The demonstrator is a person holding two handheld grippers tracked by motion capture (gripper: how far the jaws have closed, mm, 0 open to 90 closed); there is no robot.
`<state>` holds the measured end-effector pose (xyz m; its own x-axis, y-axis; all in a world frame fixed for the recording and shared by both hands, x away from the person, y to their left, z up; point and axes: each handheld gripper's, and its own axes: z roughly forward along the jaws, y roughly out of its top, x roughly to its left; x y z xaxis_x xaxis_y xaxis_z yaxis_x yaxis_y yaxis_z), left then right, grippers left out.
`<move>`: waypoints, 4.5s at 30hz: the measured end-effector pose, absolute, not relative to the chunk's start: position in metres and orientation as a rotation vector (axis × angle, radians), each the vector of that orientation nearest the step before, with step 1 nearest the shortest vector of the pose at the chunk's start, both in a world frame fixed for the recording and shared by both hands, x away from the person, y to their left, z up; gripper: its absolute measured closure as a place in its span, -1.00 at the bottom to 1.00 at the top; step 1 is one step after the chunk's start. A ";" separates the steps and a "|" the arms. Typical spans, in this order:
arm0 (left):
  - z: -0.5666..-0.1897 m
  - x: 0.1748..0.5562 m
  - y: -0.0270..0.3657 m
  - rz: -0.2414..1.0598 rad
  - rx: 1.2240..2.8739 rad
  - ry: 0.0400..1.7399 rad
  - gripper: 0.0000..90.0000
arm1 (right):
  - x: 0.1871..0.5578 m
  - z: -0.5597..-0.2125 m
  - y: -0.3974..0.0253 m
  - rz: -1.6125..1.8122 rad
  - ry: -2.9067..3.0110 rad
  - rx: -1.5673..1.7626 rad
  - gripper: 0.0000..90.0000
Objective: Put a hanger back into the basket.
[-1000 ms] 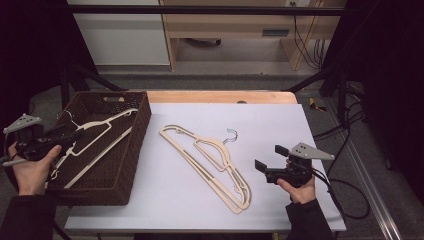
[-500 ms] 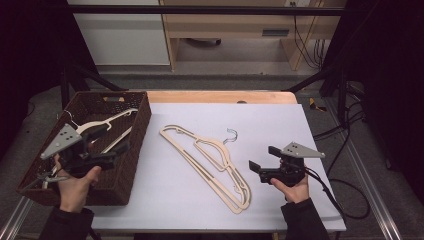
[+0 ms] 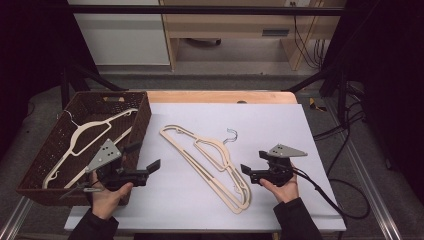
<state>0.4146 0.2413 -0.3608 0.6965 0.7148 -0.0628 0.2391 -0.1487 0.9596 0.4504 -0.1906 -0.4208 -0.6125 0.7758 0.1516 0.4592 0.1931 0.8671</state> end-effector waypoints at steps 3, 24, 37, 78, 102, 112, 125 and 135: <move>-0.365 0.414 0.236 0.491 1.734 0.764 -0.82 | 0.455 -0.430 -0.185 1.351 2.192 1.186 -0.58; -0.391 0.425 0.221 0.439 1.841 0.795 -0.82 | 0.476 -0.471 -0.162 1.135 2.417 1.261 0.26; -0.396 0.427 0.217 0.423 1.868 0.796 -0.81 | 0.477 -0.476 -0.160 1.064 2.452 1.266 0.72; -0.399 0.496 0.143 0.337 1.966 0.860 -0.75 | 0.466 -0.453 -0.172 1.089 2.432 1.089 0.78; -0.425 0.572 0.064 0.330 2.049 0.924 -0.27 | 0.460 -0.446 -0.175 1.123 2.418 1.040 0.78; -0.437 0.584 0.049 0.307 2.080 0.942 0.11 | 0.459 -0.445 -0.176 1.128 2.420 1.012 0.78; -0.443 0.587 0.043 0.225 2.111 0.983 0.79 | 0.457 -0.445 -0.175 1.121 2.425 0.998 0.78; -0.435 0.575 0.039 0.323 2.085 0.994 0.88 | 0.458 -0.448 -0.176 1.153 2.453 1.062 0.78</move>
<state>0.5746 0.0389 -0.4347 0.6607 0.7440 -0.0992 0.5436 -0.3831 0.7468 0.4576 -0.1757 -0.4476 -0.7107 0.6974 0.0925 0.5162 0.4276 0.7421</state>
